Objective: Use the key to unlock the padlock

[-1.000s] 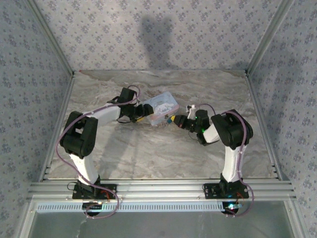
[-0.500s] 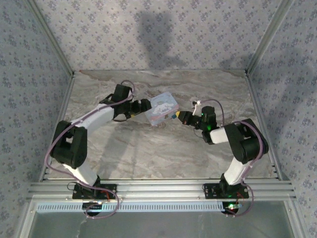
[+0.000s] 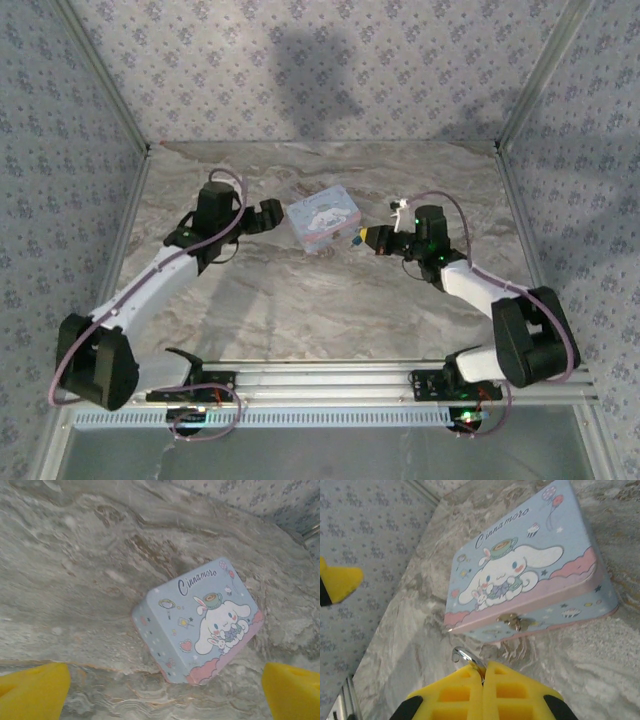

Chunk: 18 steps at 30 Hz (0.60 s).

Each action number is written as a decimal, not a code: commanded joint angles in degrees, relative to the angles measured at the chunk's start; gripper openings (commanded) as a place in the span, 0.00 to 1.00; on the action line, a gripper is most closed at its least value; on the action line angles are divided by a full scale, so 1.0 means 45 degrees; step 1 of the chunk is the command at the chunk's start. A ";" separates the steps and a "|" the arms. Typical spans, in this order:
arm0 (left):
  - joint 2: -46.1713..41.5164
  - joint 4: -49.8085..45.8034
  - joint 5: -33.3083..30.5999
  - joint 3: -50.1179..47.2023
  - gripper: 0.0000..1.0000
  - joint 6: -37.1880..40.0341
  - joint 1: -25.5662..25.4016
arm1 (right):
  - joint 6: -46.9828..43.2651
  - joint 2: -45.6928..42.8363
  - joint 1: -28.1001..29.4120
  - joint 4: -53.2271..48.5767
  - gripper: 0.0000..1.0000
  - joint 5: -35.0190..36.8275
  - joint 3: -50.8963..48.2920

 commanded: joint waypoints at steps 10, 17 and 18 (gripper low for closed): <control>-0.1255 0.1048 -0.1477 -0.0766 0.98 0.0851 0.0336 | -0.1570 -0.3079 0.0457 -0.7885 0.00 0.0494 0.0349; -0.1512 0.1866 -0.1937 -0.1271 0.98 0.0807 0.0356 | -0.1101 -0.4160 0.0623 -0.9711 0.00 0.1093 -0.0584; -0.1596 0.1994 -0.2075 -0.1358 0.98 0.0792 0.0356 | -0.1039 -0.4206 0.0700 -0.9881 0.00 0.1146 -0.0695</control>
